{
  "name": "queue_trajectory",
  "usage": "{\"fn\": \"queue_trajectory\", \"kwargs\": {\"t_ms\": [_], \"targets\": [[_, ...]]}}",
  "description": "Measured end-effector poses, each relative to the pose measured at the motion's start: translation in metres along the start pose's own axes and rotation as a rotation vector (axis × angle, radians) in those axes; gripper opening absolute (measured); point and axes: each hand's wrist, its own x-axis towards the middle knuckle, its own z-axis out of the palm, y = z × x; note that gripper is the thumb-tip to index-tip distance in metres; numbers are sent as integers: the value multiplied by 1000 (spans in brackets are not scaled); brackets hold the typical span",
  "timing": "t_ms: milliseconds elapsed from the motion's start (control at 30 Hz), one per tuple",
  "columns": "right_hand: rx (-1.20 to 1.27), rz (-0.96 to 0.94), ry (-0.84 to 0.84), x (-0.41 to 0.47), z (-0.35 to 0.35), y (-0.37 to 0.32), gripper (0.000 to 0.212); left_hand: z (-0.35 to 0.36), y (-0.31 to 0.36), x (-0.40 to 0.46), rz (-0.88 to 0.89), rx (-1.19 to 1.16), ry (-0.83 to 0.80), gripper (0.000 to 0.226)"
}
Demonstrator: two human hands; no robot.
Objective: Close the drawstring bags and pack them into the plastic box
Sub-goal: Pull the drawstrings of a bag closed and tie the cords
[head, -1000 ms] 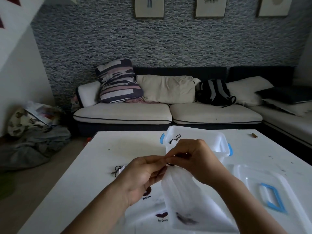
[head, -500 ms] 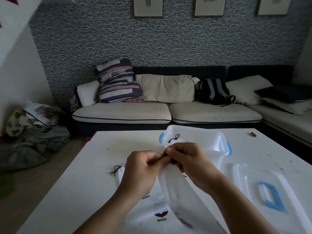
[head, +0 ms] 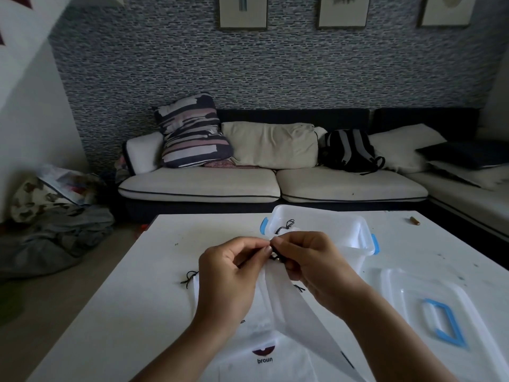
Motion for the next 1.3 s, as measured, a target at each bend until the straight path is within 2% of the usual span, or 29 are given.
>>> {"fn": "queue_trajectory", "kwargs": {"t_ms": [267, 433, 533, 700, 900, 1067, 1167, 1200, 1300], "targets": [[163, 66, -37, 0, -1, -6, 24, -3, 0, 3, -15, -10, -27, 14], [181, 58, -80, -2, -2, -12, 20, -7, -4, 9, -222, -291, -74, 5], [185, 55, -76, -3, -1, -15, 19, -7, -2, 11, -246, -364, -74, 5], [220, 50, 2, 0, -4, -16, 20, -4, -4, 10, -155, -279, -23, 8], [296, 51, 82, 5, -15, -19, 25, -7, -7, 15, -148, -221, 80, 10], [250, 69, 107, 5, -21, -23, 23, -12, -14, 20, -129, -118, 22, 10], [312, 116, 114, 4, -24, -25, 24, -15, -18, 25, -106, -51, -20, 10], [361, 129, 110, 4, -24, -25, 24, -14, -19, 24, -139, -80, -31, 11], [521, 143, 99, 5, -22, -19, 28, -7, -17, 23, -385, -417, -64, 15]]}}
